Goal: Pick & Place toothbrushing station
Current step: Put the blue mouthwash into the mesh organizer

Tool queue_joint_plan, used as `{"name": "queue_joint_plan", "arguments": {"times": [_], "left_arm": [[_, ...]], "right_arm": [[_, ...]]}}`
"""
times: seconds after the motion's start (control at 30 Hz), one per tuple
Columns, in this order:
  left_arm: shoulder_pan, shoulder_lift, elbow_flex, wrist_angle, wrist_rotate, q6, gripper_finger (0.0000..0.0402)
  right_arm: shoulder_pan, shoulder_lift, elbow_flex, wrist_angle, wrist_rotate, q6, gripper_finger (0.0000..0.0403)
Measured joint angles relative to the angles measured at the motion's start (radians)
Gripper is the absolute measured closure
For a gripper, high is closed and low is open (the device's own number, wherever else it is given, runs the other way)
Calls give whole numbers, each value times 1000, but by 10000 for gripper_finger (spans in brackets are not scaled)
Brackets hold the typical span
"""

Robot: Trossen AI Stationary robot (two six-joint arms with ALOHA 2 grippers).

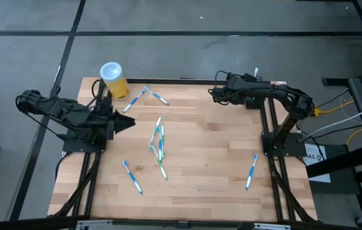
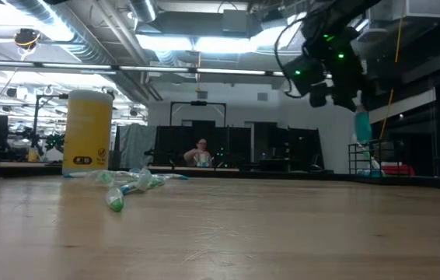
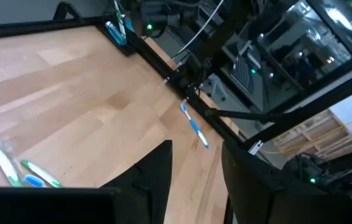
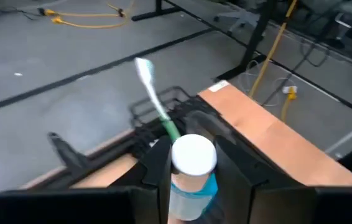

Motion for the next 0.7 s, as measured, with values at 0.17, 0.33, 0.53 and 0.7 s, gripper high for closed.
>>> {"name": "queue_joint_plan", "arguments": {"times": [0.17, 0.33, 0.53, 0.7], "left_arm": [[0, -8, 0, -27, -5, -32, 269], [0, -8, 0, -74, -5, -71, 269], [0, -7, 0, -94, -31, -86, 269], [0, -7, 0, -94, -37, -113, 269]], "right_arm": [[-4, -99, -93, -1, 33, 56, 309], [-45, -197, -110, 6, 112, 8, 309], [-78, -222, -86, 14, 147, -41, 309], [-121, -222, -86, 32, 156, -88, 309]]}}
